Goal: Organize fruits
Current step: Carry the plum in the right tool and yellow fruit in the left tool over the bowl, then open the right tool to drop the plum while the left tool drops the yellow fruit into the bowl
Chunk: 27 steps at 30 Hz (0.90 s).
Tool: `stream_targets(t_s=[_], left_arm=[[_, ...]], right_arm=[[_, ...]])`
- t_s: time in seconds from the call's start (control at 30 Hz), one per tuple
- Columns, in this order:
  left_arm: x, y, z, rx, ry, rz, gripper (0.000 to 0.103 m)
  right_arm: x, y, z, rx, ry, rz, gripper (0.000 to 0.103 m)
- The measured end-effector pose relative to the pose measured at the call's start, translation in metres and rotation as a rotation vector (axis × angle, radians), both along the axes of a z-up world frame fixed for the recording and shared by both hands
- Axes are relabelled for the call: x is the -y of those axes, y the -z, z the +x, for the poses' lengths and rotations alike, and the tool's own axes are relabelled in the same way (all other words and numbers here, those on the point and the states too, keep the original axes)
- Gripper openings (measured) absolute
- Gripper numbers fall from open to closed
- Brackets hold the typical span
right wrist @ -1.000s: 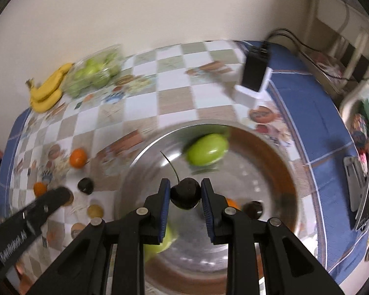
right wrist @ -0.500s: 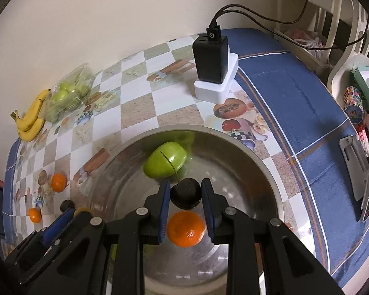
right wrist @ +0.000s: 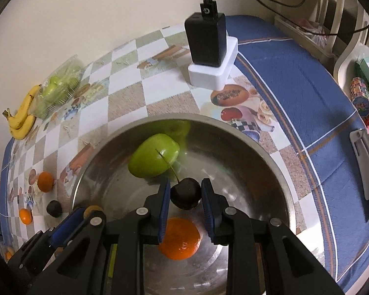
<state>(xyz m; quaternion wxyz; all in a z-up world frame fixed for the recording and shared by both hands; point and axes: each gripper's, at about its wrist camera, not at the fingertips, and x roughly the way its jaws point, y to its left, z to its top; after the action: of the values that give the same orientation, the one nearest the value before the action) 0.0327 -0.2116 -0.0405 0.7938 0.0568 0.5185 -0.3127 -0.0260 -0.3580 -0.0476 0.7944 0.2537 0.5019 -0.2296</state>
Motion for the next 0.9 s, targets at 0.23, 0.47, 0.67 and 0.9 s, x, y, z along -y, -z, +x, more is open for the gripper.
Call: stream_targets(t_s=[0.23, 0.47, 0.67, 0.9], left_arm=[[0.001, 0.002, -0.001, -0.004, 0.007, 0.007, 0.029], [0.002, -0.002, -0.001, -0.007, 0.013, 0.000, 0.029], [0.003, -0.018, -0.004, 0.014, 0.023, -0.028, 0.033], [-0.008, -0.037, -0.001, 0.038, -0.006, -0.048, 0.054]], right_arm=[[0.002, 0.001, 0.000, -0.001, 0.007, 0.003, 0.031], [0.000, -0.004, 0.001, 0.003, -0.001, -0.007, 0.050], [-0.003, -0.028, 0.000, 0.038, -0.008, -0.053, 0.052], [-0.006, -0.046, -0.002, 0.065, -0.019, -0.086, 0.052]])
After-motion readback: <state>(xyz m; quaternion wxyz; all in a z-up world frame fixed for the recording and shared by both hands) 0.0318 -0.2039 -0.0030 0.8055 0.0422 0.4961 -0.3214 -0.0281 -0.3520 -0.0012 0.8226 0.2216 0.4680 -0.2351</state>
